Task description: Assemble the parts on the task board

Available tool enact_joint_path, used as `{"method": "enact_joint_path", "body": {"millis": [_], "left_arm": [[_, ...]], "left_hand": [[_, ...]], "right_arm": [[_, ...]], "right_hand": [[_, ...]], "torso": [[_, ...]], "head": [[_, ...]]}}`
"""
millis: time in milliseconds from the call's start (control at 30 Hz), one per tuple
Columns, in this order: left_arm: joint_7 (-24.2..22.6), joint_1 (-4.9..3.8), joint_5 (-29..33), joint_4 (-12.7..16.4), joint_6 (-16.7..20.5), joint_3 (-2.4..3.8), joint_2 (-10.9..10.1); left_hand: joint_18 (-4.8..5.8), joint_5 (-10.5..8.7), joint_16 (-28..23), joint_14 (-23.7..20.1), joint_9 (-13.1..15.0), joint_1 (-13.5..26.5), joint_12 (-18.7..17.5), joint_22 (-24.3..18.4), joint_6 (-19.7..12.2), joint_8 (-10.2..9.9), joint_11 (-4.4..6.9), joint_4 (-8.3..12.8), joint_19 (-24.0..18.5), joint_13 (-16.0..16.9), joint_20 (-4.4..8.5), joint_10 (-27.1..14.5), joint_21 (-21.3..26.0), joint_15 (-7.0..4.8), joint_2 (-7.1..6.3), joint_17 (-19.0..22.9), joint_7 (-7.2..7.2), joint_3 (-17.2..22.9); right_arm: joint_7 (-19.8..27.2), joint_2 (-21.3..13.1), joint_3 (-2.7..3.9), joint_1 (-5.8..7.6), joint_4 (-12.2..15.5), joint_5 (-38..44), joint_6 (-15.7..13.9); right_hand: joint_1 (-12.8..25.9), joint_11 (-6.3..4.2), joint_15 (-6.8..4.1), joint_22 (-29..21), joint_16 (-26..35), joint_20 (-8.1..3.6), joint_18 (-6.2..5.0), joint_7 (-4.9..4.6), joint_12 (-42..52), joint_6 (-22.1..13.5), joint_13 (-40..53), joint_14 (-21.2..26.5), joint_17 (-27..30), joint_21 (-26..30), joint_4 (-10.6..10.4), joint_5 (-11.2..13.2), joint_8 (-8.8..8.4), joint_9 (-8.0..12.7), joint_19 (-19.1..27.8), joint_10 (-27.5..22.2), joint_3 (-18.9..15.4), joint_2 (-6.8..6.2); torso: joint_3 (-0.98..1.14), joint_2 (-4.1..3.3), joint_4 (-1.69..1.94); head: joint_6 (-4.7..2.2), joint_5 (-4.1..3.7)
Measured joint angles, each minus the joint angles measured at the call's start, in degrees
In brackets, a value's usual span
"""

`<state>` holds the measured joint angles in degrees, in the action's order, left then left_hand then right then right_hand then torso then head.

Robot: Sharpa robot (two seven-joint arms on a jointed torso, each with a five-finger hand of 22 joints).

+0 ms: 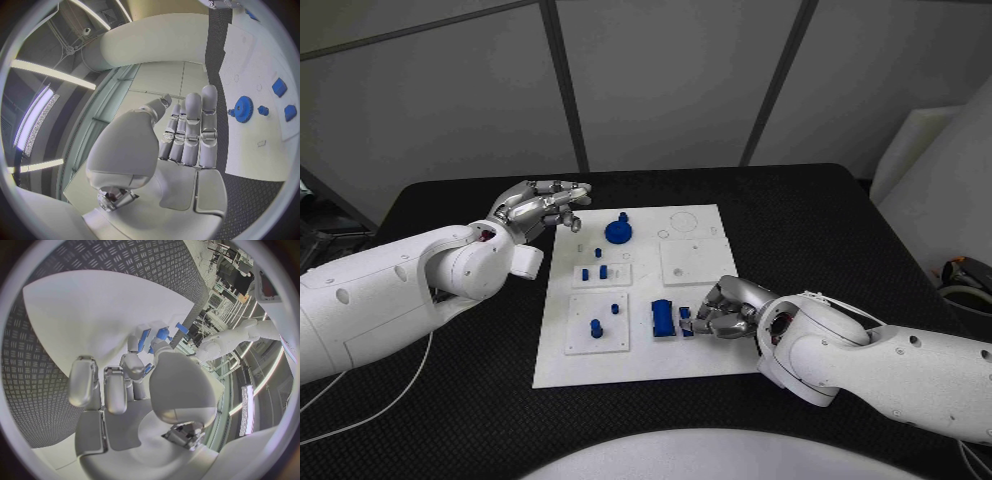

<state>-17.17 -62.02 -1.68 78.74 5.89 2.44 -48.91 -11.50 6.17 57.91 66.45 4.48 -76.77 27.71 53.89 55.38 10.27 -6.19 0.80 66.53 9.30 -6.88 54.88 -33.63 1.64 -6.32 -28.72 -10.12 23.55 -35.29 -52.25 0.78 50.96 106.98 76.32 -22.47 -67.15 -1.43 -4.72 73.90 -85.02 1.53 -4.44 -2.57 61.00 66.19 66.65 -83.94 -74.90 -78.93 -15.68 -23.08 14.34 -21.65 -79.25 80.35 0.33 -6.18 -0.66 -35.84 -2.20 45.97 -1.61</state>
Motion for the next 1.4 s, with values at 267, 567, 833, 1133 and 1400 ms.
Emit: {"method": "enact_joint_path", "body": {"millis": [267,567,833,1133,1400], "left_arm": [[0.0,0.01,0.0,-0.1,0.0,0.00,0.0],[0.0,0.35,0.0,-1.0,0.0,-0.01,0.6],[-0.1,0.89,0.3,-3.2,0.4,-0.01,2.5],[-3.5,1.44,2.6,-7.3,5.5,-0.01,6.3],[-7.9,1.86,4.5,-9.9,10.0,0.03,9.0]], "left_hand": [[0.00,0.00,0.0,0.0,0.0,0.0,0.0,0.0,0.0,0.0,0.00,0.0,0.0,0.0,0.00,0.0,0.0,0.00,0.00,0.0,0.00,0.0],[0.00,0.00,0.0,0.0,0.0,0.0,0.0,0.0,0.0,0.0,0.00,0.0,0.0,0.0,0.00,0.0,0.2,-0.03,0.00,0.1,0.00,0.0],[0.14,0.00,-10.8,-13.5,-0.4,0.0,-2.4,-3.6,-2.1,0.0,-2.35,0.1,-13.2,-2.1,-2.16,-3.8,8.6,2.75,0.00,6.9,-1.68,-0.1],[3.09,0.00,-31.9,-18.6,-0.6,-0.4,-7.6,-14.7,-1.8,0.3,-3.45,-1.0,-29.1,-5.7,-7.40,-2.8,23.2,6.37,0.07,19.3,-1.42,0.9],[-0.42,0.00,-48.0,-19.1,-0.7,0.0,-16.9,-27.9,-3.4,-4.5,-5.55,-3.3,-35.9,-5.7,-9.80,-4.1,30.2,8.81,-0.28,25.1,-1.16,-4.6]], "right_arm": [[6.1,-2.0,0.51,0.27,-0.8,-1.6,-2.1],[24.3,-1.3,1.60,4.89,-8.3,-19.4,-6.0],[41.3,4.4,1.83,7.80,-21.0,-42.4,-3.7],[52.0,14.4,1.86,8.22,-38.4,-56.0,1.3],[56.6,19.6,1.87,8.23,-46.5,-60.7,3.7]], "right_hand": [[-5.1,1.35,0.70,-3.8,2.3,0.92,0.01,-2.01,-5.4,-5.4,-3.9,-0.1,0.0,3.2,1.2,0.7,-3.22,1.0,2.4,-2.2,-0.6,0.48],[-10.9,2.76,2.00,-19.2,12.4,2.16,-3.35,-3.58,-22.5,-7.3,-17.3,0.7,11.5,15.9,2.7,-0.2,-4.99,2.0,13.2,-10.8,-0.6,2.46],[-18.0,5.77,6.48,-41.0,17.7,5.99,-5.38,-6.25,-46.6,-8.1,-40.2,10.9,9.3,42.5,4.0,9.0,-8.28,4.7,30.0,-15.5,3.0,2.39],[-19.2,7.99,8.74,-49.8,47.8,9.18,-5.37,-7.25,-56.6,-8.0,-55.4,26.6,24.7,55.0,3.3,10.6,-10.58,9.1,31.7,-14.2,6.6,2.06],[-16.4,9.62,10.22,-57.5,60.5,11.46,-5.37,-8.03,-57.1,-10.3,-62.7,25.7,23.9,64.6,6.0,11.0,-10.58,14.2,30.5,-18.0,6.6,3.12]], "torso": [[0.01,0.17,-0.01],[-0.09,1.19,0.19],[-0.52,3.04,0.51],[-1.05,4.92,0.40],[-0.99,5.29,0.17]], "head": [[-0.13,-0.05],[-0.48,-0.37],[-1.81,-0.71],[-4.56,0.07],[-6.56,0.38]]}}
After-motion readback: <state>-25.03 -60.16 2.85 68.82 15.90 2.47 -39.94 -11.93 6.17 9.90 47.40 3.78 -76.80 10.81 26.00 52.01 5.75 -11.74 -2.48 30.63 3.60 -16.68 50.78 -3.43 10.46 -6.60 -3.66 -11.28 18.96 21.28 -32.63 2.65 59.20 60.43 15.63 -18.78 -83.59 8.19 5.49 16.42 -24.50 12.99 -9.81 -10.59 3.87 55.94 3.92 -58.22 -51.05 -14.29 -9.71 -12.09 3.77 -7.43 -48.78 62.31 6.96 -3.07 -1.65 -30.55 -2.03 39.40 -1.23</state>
